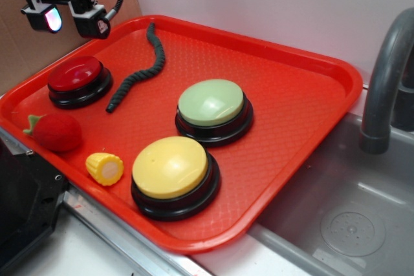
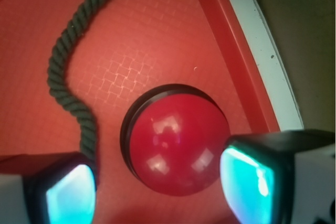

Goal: Push the red button.

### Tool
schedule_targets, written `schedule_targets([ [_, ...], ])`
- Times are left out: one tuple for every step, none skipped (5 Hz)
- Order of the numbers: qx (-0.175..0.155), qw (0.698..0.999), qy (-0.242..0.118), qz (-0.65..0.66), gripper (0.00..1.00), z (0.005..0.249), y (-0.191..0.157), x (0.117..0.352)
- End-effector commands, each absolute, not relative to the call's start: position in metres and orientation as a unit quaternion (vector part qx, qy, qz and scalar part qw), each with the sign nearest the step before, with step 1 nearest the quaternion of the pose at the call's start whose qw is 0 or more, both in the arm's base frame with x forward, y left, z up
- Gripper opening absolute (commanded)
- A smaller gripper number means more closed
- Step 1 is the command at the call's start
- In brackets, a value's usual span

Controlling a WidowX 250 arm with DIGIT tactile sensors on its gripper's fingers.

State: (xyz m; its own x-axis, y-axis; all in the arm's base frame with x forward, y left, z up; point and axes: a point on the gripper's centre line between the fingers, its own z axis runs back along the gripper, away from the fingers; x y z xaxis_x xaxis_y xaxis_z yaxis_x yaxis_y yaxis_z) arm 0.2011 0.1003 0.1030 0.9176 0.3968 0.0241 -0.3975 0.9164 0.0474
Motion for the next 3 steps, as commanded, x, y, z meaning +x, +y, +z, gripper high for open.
schedule_targets([
  [0.031, 0.979, -0.047, 0.194, 1.00, 0.138, 0.093, 0.206],
  [0.027, 0.979, -0.053, 0.193, 1.00, 0.146, 0.090, 0.203],
  [0.019, 0.980, -0.063, 0.189, 1.00, 0.153, 0.087, 0.199],
])
